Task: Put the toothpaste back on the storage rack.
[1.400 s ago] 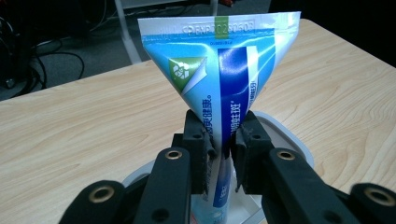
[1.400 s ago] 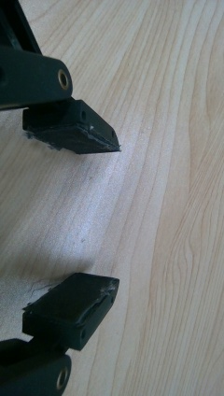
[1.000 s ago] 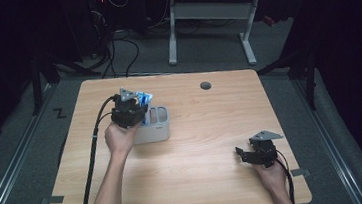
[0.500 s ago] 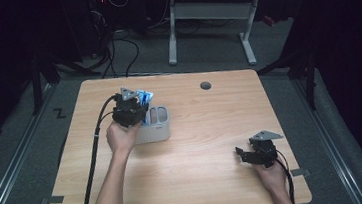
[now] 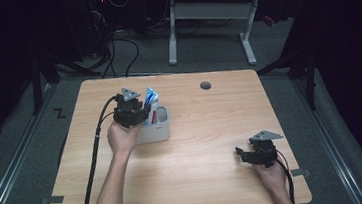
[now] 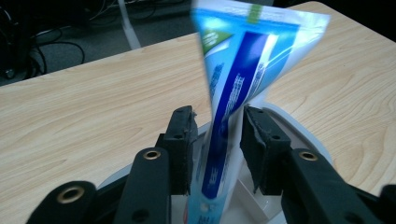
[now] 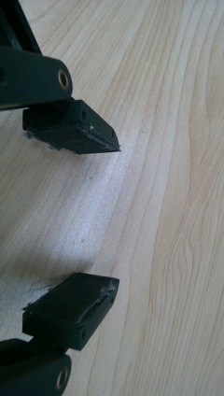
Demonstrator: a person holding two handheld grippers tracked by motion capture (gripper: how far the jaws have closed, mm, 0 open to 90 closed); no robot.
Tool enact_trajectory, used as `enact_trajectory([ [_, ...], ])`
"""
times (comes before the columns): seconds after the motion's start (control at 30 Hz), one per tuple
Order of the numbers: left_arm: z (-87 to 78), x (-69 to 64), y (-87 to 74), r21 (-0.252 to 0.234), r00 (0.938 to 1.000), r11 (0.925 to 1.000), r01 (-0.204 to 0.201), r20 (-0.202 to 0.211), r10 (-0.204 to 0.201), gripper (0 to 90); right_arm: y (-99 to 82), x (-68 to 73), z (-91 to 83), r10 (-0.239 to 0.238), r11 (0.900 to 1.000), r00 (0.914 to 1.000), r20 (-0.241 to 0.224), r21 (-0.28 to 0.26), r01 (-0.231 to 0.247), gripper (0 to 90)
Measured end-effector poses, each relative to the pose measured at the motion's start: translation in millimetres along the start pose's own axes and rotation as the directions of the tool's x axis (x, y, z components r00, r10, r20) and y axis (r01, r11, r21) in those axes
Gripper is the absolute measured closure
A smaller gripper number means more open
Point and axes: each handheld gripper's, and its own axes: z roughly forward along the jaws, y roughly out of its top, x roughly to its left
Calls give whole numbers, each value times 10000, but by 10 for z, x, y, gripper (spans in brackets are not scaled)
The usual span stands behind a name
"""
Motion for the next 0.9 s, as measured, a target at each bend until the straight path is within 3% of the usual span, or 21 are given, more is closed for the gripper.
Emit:
enact_trajectory([
  [0.33,-165,114,-74,-532,9991,9977,414,-11,-415,550,0,0,0,-8,10000,10000,1,7,8,293],
  [0.9,-377,201,-131,-828,9984,9953,495,-249,-517,501,0,1,0,-4,10000,10000,2,6,4,293],
])
